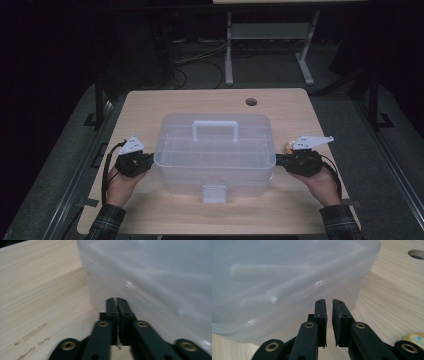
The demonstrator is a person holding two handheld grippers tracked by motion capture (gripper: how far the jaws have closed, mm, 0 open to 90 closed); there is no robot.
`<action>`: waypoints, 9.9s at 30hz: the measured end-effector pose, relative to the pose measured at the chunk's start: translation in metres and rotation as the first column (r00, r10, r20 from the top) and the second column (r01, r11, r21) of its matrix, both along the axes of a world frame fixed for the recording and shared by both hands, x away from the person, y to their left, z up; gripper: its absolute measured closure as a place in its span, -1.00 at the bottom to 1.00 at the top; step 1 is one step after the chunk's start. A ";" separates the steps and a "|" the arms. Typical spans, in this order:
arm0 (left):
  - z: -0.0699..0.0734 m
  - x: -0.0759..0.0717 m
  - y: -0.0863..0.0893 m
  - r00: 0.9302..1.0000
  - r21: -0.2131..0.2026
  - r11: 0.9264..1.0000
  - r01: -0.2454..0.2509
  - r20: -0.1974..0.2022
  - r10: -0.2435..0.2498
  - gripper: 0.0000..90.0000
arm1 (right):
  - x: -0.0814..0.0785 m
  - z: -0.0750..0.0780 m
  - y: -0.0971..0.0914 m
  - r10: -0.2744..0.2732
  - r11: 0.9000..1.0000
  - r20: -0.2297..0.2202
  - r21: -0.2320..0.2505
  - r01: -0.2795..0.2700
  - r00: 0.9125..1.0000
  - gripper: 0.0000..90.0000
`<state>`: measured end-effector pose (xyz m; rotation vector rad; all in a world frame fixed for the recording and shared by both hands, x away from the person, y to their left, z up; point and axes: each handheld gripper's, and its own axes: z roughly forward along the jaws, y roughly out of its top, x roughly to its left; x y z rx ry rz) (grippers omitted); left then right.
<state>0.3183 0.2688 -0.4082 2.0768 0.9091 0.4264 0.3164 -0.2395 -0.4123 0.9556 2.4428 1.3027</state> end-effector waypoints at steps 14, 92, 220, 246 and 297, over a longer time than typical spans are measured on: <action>-0.010 -0.003 0.019 0.997 0.024 0.998 -0.060 -0.051 0.061 0.07 | 0.003 0.003 -0.018 -0.125 0.992 -0.007 -0.027 0.124 0.992 0.14; -0.025 -0.029 0.037 0.994 0.033 0.998 -0.058 -0.090 0.061 -0.24 | 0.023 0.121 -0.006 0.085 0.990 0.049 0.107 -0.090 0.995 -0.07; 0.000 -0.043 0.045 1.000 -0.062 0.998 -0.008 -0.003 0.008 -0.05 | 0.094 0.140 0.094 0.407 0.905 -0.009 0.136 -0.402 0.913 0.71; 0.028 -0.060 0.017 0.981 -0.186 0.965 0.182 0.096 -0.167 0.94 | 0.096 0.140 0.094 0.407 0.905 -0.023 0.148 -0.400 0.913 0.71; 0.049 -0.051 0.009 0.970 -0.188 0.967 0.170 0.206 -0.130 1.00 | 0.082 0.162 0.025 0.148 0.971 0.073 0.179 -0.159 0.986 -0.05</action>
